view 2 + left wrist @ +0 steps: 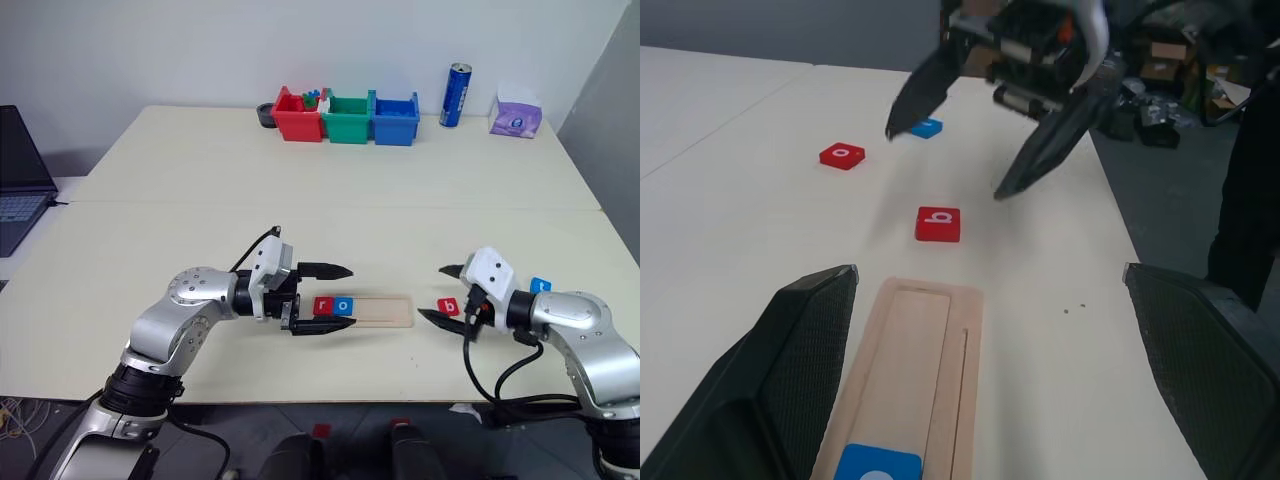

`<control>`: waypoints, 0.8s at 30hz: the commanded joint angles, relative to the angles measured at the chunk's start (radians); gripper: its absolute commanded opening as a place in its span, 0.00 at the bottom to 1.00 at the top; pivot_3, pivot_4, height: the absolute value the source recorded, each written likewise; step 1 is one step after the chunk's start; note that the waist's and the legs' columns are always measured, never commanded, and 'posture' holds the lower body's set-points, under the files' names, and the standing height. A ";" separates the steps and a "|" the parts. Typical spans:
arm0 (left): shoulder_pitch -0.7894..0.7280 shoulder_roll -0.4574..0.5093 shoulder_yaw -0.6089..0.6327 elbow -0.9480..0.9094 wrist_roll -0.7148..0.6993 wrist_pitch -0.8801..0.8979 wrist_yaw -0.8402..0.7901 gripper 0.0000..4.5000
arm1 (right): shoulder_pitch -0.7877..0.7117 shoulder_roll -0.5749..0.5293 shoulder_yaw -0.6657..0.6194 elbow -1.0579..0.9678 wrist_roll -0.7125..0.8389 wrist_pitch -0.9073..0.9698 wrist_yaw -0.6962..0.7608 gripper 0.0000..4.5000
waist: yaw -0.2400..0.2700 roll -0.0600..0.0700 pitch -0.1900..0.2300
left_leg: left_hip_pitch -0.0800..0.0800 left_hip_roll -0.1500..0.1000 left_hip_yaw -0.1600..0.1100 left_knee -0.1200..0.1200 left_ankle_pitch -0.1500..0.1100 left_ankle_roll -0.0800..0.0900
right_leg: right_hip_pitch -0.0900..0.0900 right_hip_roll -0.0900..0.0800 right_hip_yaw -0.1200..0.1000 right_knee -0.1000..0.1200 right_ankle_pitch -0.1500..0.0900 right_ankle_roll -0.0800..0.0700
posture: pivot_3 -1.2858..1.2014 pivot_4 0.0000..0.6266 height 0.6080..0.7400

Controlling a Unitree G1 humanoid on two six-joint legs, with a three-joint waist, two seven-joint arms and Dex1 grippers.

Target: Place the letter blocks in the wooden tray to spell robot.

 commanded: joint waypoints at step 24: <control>0.007 0.015 -0.034 -0.060 0.004 -0.017 -0.027 1.00 | -0.217 0.011 0.130 0.569 -0.128 -0.428 0.259 0.99 | 0.002 0.000 0.000 | 0.003 0.000 -0.001 0.000 0.000 0.000 | 0.003 -0.001 0.000 0.002 0.000 -0.001 | 0.52 0.24 1.00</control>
